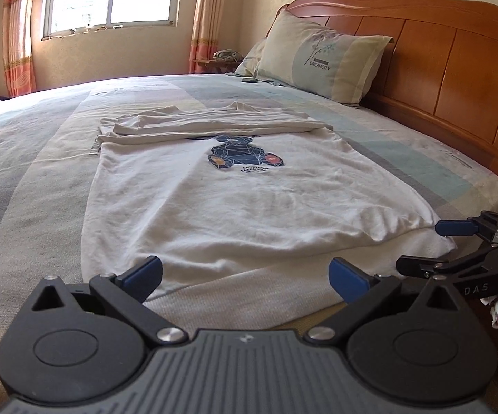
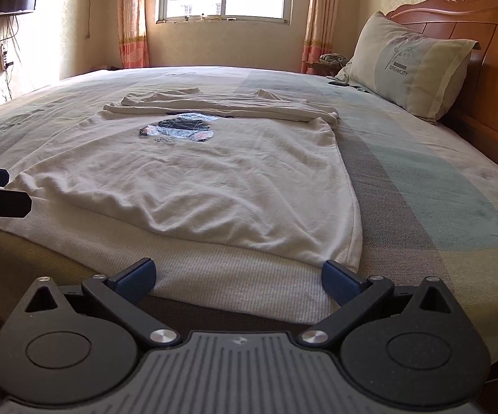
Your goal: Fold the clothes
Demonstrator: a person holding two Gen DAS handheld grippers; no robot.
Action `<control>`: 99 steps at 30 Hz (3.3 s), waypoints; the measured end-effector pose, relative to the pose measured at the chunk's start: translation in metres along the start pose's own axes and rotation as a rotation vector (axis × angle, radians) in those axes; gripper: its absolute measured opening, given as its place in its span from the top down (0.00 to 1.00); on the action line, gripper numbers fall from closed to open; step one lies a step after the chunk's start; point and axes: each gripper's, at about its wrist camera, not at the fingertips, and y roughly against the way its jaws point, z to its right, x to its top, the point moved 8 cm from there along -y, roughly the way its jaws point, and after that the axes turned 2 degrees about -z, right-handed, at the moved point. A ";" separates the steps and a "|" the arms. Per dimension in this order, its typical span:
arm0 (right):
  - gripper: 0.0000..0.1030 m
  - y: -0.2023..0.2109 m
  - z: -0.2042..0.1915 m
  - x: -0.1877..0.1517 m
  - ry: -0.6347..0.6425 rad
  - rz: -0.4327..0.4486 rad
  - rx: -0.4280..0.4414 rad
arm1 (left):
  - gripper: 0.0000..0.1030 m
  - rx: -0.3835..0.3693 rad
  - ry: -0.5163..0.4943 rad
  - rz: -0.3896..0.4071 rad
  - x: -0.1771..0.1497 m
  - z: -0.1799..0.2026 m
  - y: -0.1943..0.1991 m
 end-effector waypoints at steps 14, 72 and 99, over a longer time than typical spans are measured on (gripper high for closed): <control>0.00 0.004 0.002 -0.005 0.021 0.055 0.014 | 0.01 0.029 -0.033 0.014 -0.013 0.000 0.010; 0.00 0.033 0.044 0.021 0.530 0.122 -0.394 | 0.00 0.139 -0.669 0.136 0.013 0.141 -0.044; 0.00 0.025 -0.001 -0.014 0.935 0.088 -0.405 | 0.01 0.003 -0.732 0.157 0.001 0.167 -0.034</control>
